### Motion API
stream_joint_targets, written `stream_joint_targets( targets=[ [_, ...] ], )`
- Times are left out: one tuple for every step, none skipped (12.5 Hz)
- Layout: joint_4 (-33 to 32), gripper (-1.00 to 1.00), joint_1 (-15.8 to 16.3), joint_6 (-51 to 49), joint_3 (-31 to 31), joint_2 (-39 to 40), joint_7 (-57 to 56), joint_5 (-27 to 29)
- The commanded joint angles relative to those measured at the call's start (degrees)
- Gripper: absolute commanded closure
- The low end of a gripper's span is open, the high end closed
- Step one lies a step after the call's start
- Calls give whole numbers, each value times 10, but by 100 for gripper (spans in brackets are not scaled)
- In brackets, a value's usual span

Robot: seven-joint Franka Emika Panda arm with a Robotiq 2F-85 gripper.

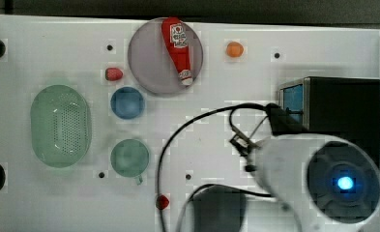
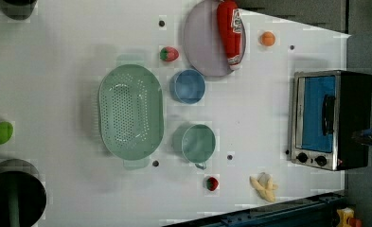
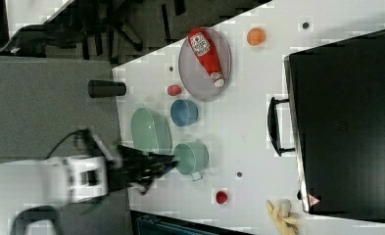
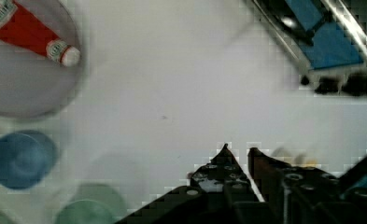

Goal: Flap open oven.

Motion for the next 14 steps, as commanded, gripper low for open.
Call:
stream_joint_targets(
  targets=[
    [-13,65,-20,63,-49,22,-265,-12],
    [-15,65,-21,91,-63,36,-328,-19],
    [-18,65,-22,124,-75,51,-377,-23],
    [-20,65,-22,154,-86,66,-413,-24],
    [-22,65,-23,181,-95,82,-440,-24],
    [-25,65,-24,205,-104,98,-454,-25],
    [-28,65,-24,231,-110,115,-457,-26],
    [-33,65,-25,257,-116,131,-459,-30],
    [-39,65,-26,280,-121,146,-459,-39],
    [-48,65,-26,302,-126,160,-459,-50],
    [-57,65,-26,322,-128,172,-459,-50],
    [-65,65,-27,342,-129,184,-459,-50],
    [-73,65,-28,362,-131,195,-459,-50],
    [-79,65,-29,386,-134,206,-459,-50]
  ],
)
